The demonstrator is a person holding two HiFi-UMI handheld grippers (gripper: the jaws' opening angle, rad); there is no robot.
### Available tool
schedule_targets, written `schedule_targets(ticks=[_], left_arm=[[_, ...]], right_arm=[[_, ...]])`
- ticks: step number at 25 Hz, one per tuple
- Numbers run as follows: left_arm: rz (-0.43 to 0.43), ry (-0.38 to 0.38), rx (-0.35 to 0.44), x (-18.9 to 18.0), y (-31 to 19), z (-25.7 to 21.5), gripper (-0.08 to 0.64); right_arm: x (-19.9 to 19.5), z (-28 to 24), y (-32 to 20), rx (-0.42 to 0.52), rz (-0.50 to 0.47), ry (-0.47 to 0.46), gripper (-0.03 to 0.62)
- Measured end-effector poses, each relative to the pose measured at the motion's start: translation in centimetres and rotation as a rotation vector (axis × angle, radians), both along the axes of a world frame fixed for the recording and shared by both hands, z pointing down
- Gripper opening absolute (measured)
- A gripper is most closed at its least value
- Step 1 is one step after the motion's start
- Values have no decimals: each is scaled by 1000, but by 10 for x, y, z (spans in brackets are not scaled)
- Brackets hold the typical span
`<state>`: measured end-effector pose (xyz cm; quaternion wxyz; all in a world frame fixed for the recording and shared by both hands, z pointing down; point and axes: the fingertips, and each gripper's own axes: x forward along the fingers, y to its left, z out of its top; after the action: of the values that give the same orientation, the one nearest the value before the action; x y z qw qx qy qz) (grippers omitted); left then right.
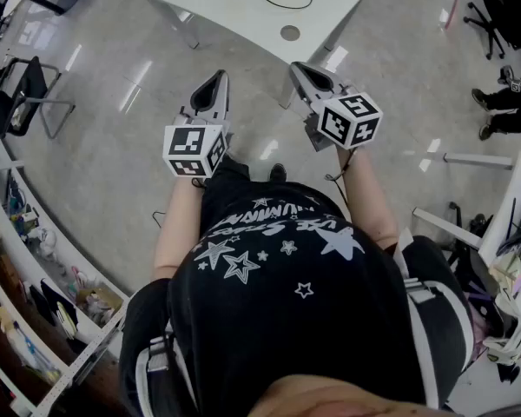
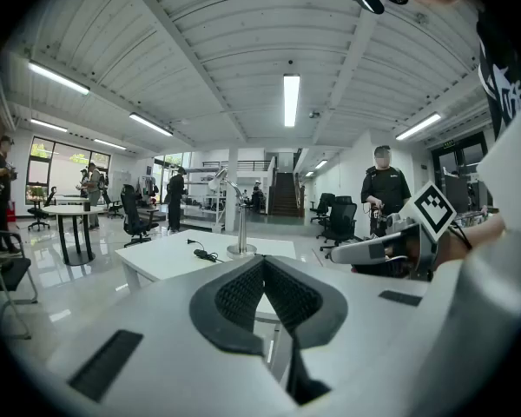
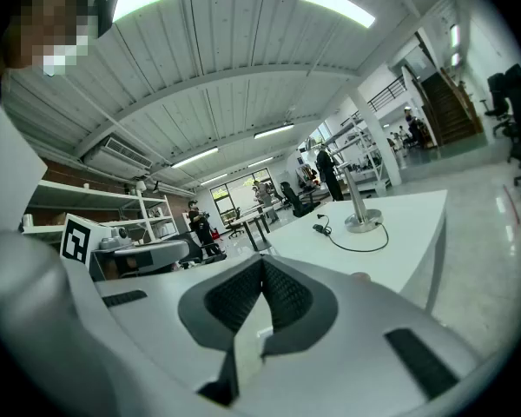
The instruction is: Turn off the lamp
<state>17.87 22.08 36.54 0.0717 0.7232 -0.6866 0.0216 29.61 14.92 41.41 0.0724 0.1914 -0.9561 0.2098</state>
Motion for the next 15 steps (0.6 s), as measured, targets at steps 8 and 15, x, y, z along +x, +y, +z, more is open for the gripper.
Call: schedule_targets(ticks=[8, 15], left_arm=[[32, 10, 0, -34, -25, 6, 9], [77, 37, 9, -90, -60, 7, 9]], right_arm=[[-18, 3, -24, 2, 57, 33, 5], [-67, 2, -55, 7, 103, 58, 5]])
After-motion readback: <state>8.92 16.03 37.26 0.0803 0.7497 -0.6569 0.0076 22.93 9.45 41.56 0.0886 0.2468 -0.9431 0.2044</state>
